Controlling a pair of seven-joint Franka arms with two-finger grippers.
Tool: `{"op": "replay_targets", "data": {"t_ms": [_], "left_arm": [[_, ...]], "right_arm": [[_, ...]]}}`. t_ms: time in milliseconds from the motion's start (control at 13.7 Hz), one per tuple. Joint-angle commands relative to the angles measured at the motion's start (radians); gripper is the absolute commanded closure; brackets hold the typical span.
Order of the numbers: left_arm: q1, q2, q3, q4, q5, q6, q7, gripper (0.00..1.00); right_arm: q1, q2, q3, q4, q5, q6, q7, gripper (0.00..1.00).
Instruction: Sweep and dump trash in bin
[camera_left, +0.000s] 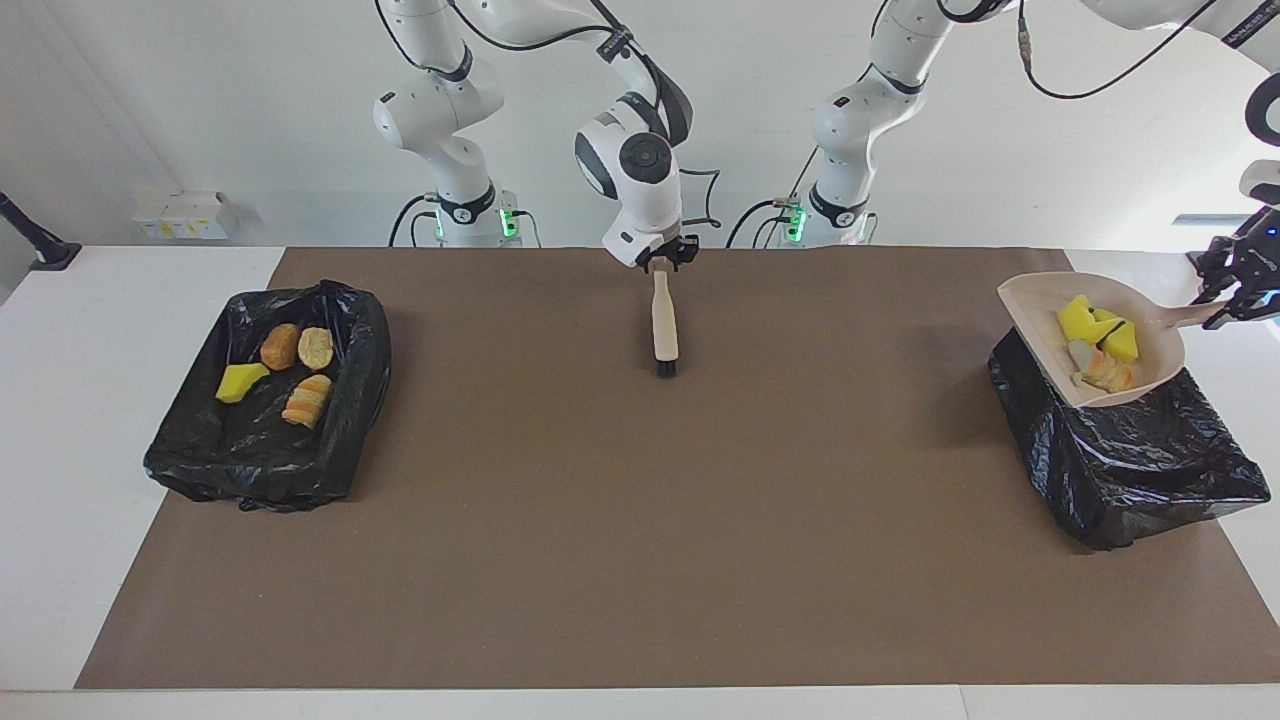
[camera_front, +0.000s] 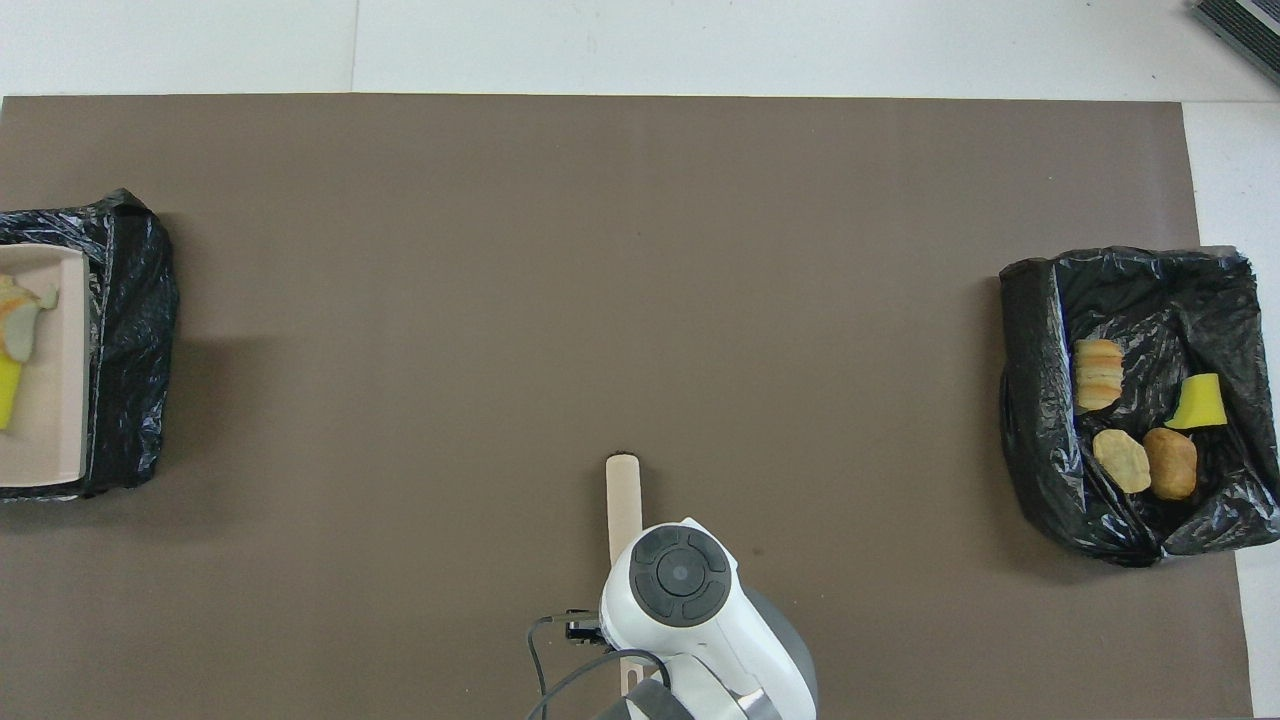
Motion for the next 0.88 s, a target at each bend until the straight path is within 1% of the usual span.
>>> {"op": "replay_targets", "data": {"t_ms": [0, 73, 146, 220, 293, 439, 512, 659, 805], "left_arm": [[-0.03, 0.048, -0.005, 0.072, 0.142, 0.032, -0.033, 1.0], [-0.036, 0.046, -0.003, 0.067, 0.199, 0.066, -0.094, 1.0], [-0.042, 0.039, -0.006, 0.04, 0.291, 0.09, -0.172, 1.0], [-0.05, 0.028, -0.009, 0.008, 0.351, 0.118, -0.226, 1.0], [-0.07, 0.011, -0.006, -0.024, 0.385, 0.142, -0.241, 1.0], [-0.097, -0.015, -0.008, -0.075, 0.515, 0.192, -0.256, 1.0], [-0.107, -0.026, -0.006, -0.104, 0.566, 0.199, -0.308, 1.0], [-0.117, -0.062, -0.008, -0.162, 0.687, 0.213, -0.411, 1.0], [-0.137, -0.113, -0.008, -0.244, 0.837, 0.241, -0.501, 1.0]], "right_arm": [[-0.018, 0.011, -0.011, 0.038, -0.029, 0.008, -0.025, 0.0], [-0.048, 0.01, -0.011, 0.056, -0.055, 0.008, -0.025, 0.0], [-0.1, 0.014, -0.008, 0.083, -0.096, 0.008, -0.029, 0.0], [-0.143, 0.023, -0.008, 0.107, -0.129, 0.008, -0.032, 0.0], [-0.182, 0.03, -0.008, 0.128, -0.156, 0.01, -0.034, 0.0], [-0.255, 0.05, -0.008, 0.172, -0.199, 0.011, -0.048, 0.0], [-0.289, 0.057, -0.008, 0.194, -0.225, 0.01, -0.057, 0.0], [-0.355, 0.057, -0.008, 0.211, -0.313, 0.008, -0.087, 0.0], [-0.453, 0.042, -0.01, 0.229, -0.388, -0.004, -0.144, 0.0]]}}
